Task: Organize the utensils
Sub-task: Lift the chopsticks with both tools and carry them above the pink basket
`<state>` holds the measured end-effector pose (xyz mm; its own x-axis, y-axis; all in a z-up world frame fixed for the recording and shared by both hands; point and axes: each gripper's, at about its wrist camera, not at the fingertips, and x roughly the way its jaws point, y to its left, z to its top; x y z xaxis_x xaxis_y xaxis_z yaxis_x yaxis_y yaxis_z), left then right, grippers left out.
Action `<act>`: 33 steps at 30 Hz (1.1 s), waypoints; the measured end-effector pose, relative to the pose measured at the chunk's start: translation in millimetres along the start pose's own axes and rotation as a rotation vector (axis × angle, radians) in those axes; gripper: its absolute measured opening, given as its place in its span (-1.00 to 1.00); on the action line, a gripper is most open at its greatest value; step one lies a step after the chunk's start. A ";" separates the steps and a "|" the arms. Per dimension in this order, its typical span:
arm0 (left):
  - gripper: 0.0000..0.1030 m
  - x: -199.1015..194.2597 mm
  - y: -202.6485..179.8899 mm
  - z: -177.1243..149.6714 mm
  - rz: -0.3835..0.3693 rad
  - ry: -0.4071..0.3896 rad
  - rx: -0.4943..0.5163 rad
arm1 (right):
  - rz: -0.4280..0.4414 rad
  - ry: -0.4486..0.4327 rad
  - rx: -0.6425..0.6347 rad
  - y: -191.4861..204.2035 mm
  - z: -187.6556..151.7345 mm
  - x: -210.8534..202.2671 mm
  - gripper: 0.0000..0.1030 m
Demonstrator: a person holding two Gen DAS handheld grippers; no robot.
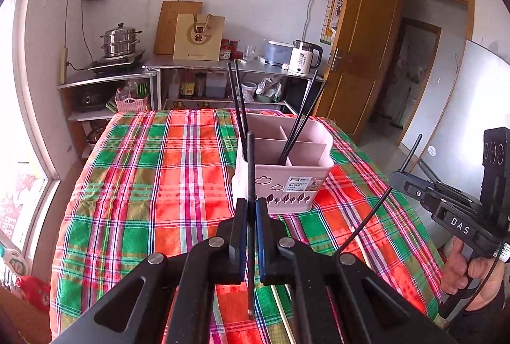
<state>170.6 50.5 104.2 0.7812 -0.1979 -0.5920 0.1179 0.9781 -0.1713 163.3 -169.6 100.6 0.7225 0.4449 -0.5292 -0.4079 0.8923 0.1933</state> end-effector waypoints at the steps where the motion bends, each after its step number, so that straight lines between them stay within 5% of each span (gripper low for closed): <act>1: -0.91 -1.6 -0.4 -1.1 -0.002 -0.001 0.000 | 0.001 0.002 -0.001 0.7 -0.3 -0.5 -0.90; 18: -0.91 -11.1 -1.0 9.7 -0.010 0.010 0.006 | 0.008 -0.024 -0.021 1.8 2.3 -14.6 -0.91; 33: -0.92 -18.0 9.1 97.9 -0.070 -0.110 -0.049 | 0.048 -0.190 0.033 -5.2 64.8 -24.4 -0.91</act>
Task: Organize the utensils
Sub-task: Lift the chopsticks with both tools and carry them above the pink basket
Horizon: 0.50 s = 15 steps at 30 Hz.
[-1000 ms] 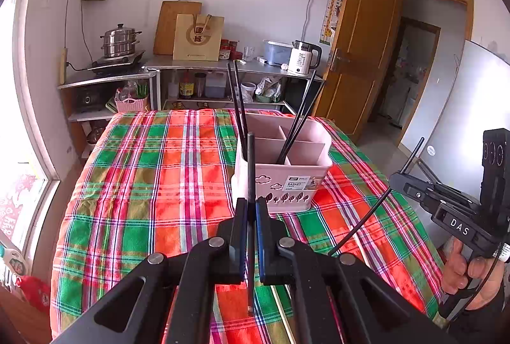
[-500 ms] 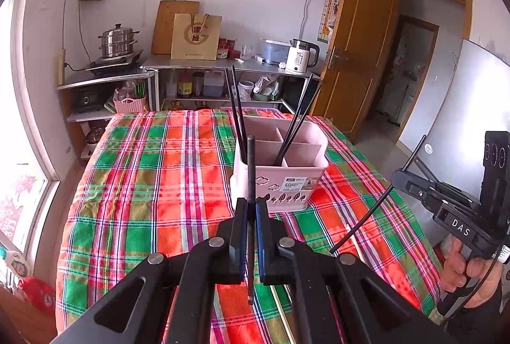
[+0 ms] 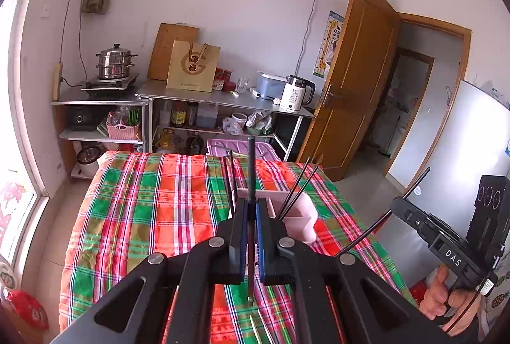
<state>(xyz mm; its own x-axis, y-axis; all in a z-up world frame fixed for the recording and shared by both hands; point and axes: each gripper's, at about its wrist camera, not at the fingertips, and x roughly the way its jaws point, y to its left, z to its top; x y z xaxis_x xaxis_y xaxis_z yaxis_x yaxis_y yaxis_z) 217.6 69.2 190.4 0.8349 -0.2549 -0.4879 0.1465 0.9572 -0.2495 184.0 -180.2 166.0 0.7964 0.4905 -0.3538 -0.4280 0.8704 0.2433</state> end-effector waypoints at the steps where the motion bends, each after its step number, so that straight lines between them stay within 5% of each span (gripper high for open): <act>1: -0.92 2.6 -0.3 6.0 0.001 -0.004 0.000 | 0.001 -0.008 0.003 -0.3 4.5 2.1 -0.91; 15: -0.92 46.7 3.1 58.6 -0.021 -0.078 -0.025 | 0.002 -0.079 0.036 -2.7 37.4 44.0 -0.91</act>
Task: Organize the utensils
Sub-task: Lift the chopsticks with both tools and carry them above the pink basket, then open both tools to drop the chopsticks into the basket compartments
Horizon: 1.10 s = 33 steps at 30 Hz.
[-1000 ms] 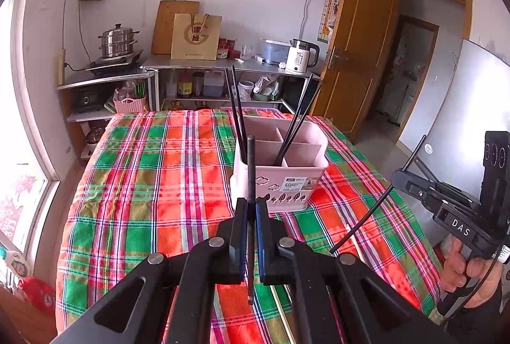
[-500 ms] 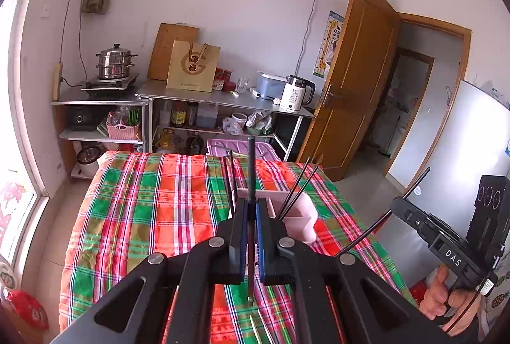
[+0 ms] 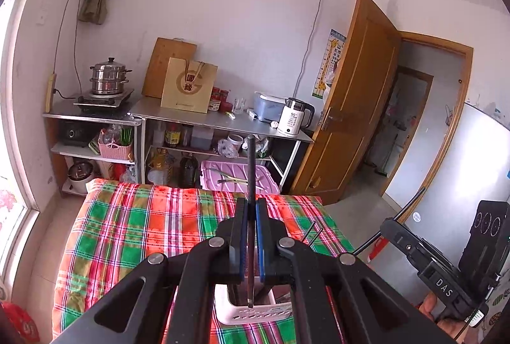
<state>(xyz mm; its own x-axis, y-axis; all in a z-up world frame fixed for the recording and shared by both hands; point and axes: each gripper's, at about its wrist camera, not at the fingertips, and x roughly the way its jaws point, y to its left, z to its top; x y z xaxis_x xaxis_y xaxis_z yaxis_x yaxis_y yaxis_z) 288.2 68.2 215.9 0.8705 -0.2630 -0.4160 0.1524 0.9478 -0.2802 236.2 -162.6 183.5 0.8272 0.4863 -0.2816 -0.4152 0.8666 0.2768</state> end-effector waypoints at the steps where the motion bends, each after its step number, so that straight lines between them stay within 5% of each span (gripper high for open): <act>1: -0.92 4.3 1.9 0.3 -0.003 -0.002 -0.005 | -0.002 -0.002 0.002 -1.2 -0.6 3.3 -0.91; 33: -0.89 93.4 35.0 -75.7 0.015 0.178 -0.049 | -0.024 0.196 0.009 -14.6 -74.1 75.8 -0.90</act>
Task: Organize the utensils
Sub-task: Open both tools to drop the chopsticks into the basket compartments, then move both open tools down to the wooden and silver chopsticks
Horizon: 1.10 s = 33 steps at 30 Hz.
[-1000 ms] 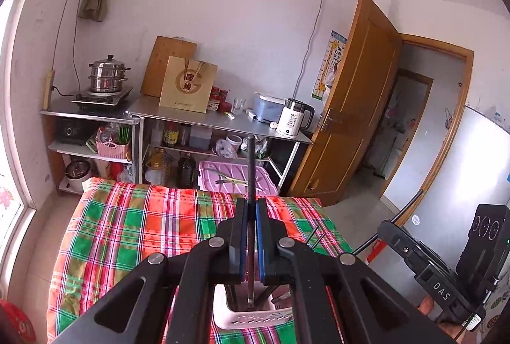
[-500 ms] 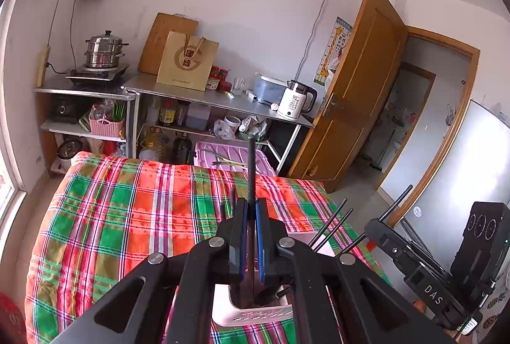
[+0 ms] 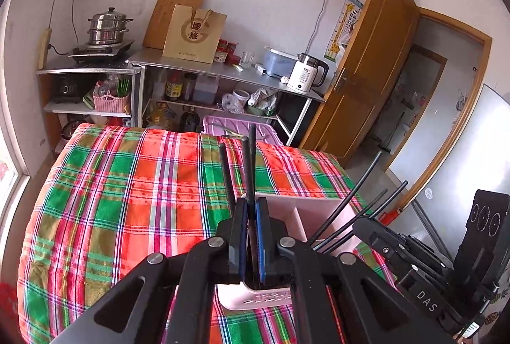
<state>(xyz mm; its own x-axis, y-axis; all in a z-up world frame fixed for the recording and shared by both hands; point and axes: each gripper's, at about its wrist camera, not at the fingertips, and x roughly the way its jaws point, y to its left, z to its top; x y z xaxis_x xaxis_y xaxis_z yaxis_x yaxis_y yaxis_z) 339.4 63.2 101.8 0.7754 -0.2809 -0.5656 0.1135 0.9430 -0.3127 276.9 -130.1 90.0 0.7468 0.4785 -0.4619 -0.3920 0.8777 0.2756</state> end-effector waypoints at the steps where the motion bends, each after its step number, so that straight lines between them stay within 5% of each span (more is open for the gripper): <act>1: -0.89 0.6 -0.2 -1.3 0.004 0.003 0.001 | -0.001 -0.003 -0.001 0.0 -0.5 -1.1 -0.90; 6: -0.88 -10.1 -1.2 -1.5 0.007 -0.014 -0.002 | -0.013 -0.029 0.004 -3.8 3.5 -15.3 -0.74; 17: -0.73 -72.4 -6.7 -18.0 -0.008 -0.096 0.006 | -0.008 -0.107 0.016 -14.3 4.0 -77.6 -0.72; 24: -0.73 -111.1 -19.8 -61.8 -0.002 -0.112 0.039 | -0.009 -0.109 0.016 -19.3 -21.2 -119.8 -0.72; 33: -0.73 -129.3 -35.4 -135.4 -0.026 -0.041 0.061 | -0.024 -0.050 -0.007 -19.7 -75.1 -157.4 -0.72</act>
<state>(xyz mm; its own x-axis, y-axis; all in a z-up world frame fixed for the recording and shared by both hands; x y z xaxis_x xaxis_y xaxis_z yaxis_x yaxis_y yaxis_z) 151.0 42.0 82.7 0.7960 -0.2995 -0.5260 0.1712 0.9449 -0.2790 126.7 -220.9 94.0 0.7822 0.4553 -0.4252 -0.3769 0.8893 0.2590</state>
